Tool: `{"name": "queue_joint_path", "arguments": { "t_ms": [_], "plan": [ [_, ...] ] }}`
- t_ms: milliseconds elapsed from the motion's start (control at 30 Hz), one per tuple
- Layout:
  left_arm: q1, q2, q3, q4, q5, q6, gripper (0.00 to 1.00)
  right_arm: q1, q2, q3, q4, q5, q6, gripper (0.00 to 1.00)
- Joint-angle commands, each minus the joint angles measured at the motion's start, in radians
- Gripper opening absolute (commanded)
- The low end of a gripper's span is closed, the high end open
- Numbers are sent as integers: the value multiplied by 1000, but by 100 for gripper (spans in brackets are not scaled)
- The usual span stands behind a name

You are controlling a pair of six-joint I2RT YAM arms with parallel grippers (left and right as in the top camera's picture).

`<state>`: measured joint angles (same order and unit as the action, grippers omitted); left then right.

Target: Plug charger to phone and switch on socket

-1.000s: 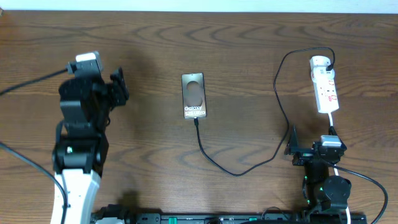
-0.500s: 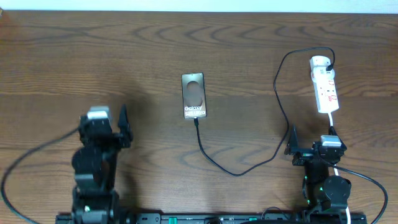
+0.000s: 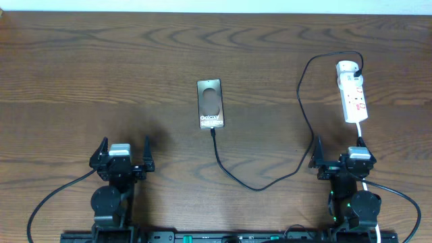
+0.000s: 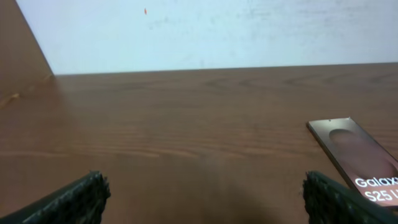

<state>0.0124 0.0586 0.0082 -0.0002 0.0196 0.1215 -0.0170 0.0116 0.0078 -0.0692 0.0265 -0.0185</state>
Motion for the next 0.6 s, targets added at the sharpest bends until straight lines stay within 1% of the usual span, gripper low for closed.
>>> {"name": "queue_joint_path", "arguments": {
  "t_ms": [0, 567],
  "plan": [
    [5, -50, -5, -78, -17, 46, 98, 6, -7, -2, -2, 5, 6, 99],
    [11, -35, -4, -73, -24, 46, 98, 6, -7, -2, -2, 5, 6, 99]
  ]
}}
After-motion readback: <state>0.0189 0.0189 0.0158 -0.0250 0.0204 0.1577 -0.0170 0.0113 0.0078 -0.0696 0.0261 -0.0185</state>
